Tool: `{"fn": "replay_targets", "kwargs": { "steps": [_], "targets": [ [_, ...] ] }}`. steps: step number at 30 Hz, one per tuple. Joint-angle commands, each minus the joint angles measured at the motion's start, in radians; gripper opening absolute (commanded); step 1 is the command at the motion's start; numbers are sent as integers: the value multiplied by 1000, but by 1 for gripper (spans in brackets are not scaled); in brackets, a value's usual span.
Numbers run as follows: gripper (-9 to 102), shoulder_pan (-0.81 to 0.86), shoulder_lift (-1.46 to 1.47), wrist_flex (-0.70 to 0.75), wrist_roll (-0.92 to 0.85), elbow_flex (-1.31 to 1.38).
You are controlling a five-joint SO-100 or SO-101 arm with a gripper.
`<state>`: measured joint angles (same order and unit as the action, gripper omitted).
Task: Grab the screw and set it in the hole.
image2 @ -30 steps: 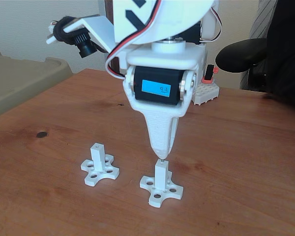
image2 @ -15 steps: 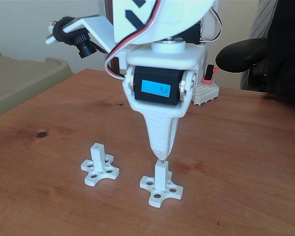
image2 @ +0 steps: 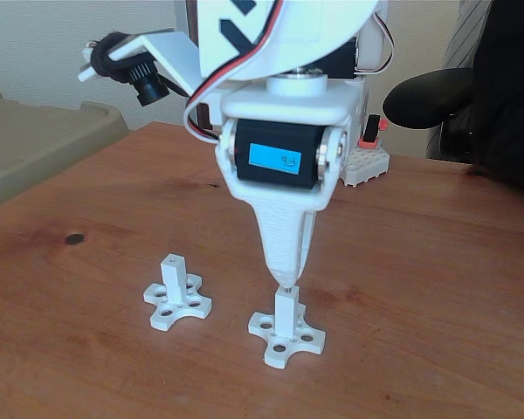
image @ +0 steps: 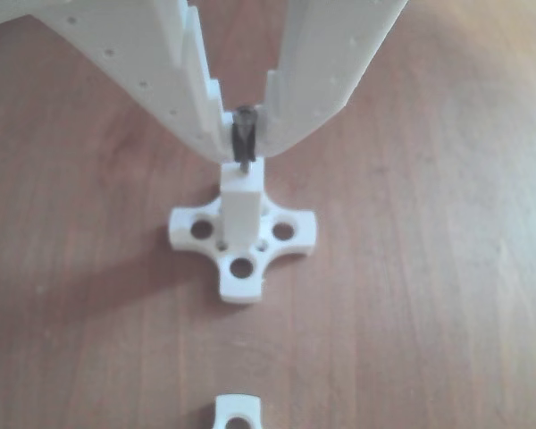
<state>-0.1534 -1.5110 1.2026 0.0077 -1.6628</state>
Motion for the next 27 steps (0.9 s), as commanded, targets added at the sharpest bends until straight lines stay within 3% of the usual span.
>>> {"fn": "replay_targets", "kwargs": {
  "steps": [1,27],
  "targets": [
    [-4,11,-35,5,-12,31],
    [-4,21,-61,28,-26,40]
  ]
}}
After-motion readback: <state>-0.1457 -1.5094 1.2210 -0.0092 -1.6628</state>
